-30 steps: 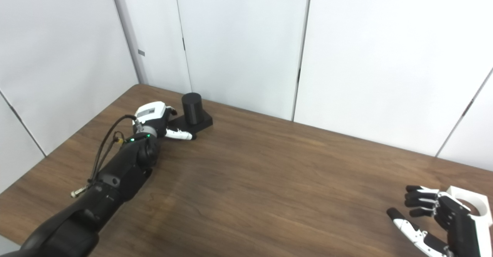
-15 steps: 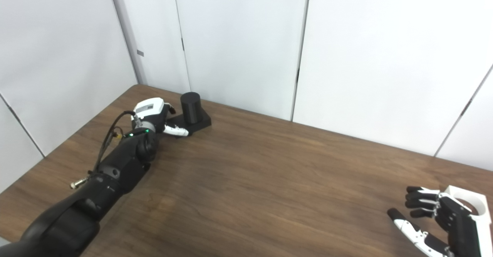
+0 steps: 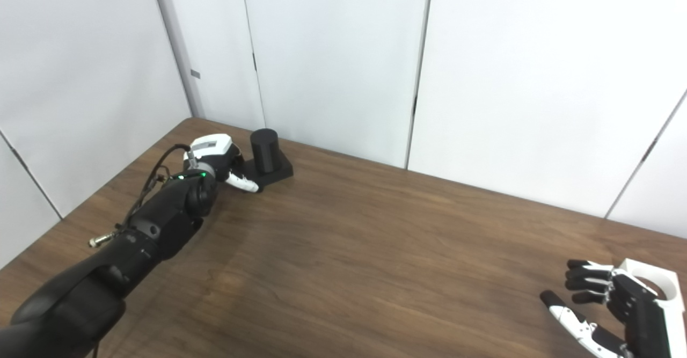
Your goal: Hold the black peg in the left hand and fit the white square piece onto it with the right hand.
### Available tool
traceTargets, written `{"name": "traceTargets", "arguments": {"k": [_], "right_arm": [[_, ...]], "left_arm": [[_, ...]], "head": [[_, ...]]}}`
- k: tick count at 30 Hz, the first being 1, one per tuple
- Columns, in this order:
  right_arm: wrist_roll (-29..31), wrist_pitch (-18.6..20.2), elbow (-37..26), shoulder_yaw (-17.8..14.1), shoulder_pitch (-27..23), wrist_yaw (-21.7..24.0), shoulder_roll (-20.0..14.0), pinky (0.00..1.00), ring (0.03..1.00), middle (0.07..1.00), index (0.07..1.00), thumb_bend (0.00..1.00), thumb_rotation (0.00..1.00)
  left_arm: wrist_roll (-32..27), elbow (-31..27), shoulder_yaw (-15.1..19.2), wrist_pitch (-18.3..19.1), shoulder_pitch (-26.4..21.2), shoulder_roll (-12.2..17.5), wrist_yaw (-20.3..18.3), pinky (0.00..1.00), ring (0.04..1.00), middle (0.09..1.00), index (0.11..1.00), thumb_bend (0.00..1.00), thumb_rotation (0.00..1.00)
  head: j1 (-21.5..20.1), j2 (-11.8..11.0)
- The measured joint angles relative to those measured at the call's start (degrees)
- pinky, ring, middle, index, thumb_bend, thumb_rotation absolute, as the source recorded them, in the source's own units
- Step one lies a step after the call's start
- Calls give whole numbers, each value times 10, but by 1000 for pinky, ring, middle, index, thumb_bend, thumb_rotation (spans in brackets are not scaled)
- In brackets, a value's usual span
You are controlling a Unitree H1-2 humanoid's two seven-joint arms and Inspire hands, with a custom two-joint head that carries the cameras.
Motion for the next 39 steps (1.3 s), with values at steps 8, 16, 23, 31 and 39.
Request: {"name": "traceTargets", "arguments": {"k": [8, 16, 23, 31, 39], "right_arm": [[2, 0, 1, -1, 0, 0, 0, 477, 560, 653, 492, 491, 119], [3, 0, 2, -2, 0, 0, -2, 496, 569, 659, 493, 492, 121], [6, -1, 5, -2, -1, 0, -3, 453, 543, 645, 492, 492, 121], [4, -5, 10, -2, -1, 0, -3, 471, 551, 647, 493, 492, 121], [4, -9, 18, -2, -1, 0, -3, 490, 563, 654, 493, 493, 122]], "left_arm": [[-12, -1, -2, -29, 1, 5, 1, 757, 901, 861, 497, 548, 76], [-25, -9, -1, -82, 7, 8, 11, 735, 909, 846, 481, 523, 52], [-31, -30, 0, -115, 22, 9, 21, 730, 909, 857, 481, 523, 50], [-26, -62, -12, -130, 30, 7, 15, 712, 879, 855, 483, 524, 53], [-26, -91, -14, -130, 38, -1, 0, 697, 864, 846, 483, 524, 54]], "head": [[-1, 2], [-4, 4], [-9, 5], [-18, 8], [-27, 11]]}}
